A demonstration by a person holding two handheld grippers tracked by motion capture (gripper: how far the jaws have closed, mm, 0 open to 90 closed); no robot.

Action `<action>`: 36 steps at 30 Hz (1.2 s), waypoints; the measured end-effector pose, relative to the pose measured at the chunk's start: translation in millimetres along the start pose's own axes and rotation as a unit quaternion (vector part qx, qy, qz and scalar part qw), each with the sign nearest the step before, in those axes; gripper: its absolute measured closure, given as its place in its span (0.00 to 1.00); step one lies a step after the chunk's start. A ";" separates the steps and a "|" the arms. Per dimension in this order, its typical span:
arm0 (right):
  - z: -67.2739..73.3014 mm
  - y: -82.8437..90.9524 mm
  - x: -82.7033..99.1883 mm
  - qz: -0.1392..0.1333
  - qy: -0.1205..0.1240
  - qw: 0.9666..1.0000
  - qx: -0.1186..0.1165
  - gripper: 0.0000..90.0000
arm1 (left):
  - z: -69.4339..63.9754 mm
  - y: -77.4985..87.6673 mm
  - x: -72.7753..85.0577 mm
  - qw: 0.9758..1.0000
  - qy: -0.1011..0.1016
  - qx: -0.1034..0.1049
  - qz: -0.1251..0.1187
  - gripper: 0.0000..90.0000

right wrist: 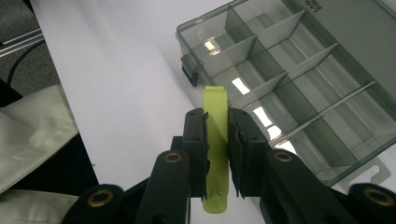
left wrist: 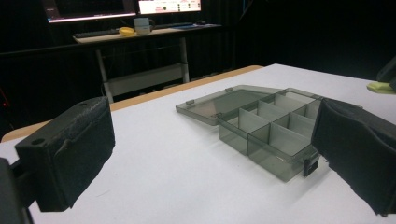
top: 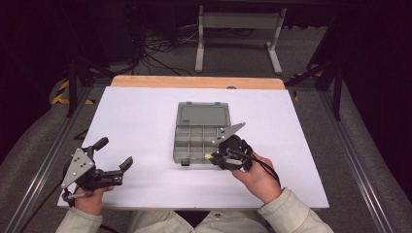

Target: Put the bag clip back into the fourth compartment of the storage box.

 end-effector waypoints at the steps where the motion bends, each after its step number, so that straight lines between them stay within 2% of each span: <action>1: -2.0 0.9 -0.7 -0.002 0.000 1.000 0.001 0.87 | 0.0 0.0 0.0 1.000 0.000 0.000 0.000 0.00; 17: -33.0 9.9 -15.3 -0.032 -0.025 0.999 0.020 0.87 | 0.3 0.1 0.0 1.000 0.000 0.000 -0.001 0.00; 36: -73.9 0.1 -30.5 -0.042 -0.059 0.996 0.047 0.87 | 0.7 0.1 0.2 1.000 0.000 0.000 0.000 0.00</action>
Point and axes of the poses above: each handheld gripper's, and its own axes: y roughly backward along the jaws, x roughly out of its underside, z roughly to its left, the point moved 2 cm from there along -y, roughly forward along the jaws, and after that the axes turned 7 degrees about x, right-handed, at the moved point
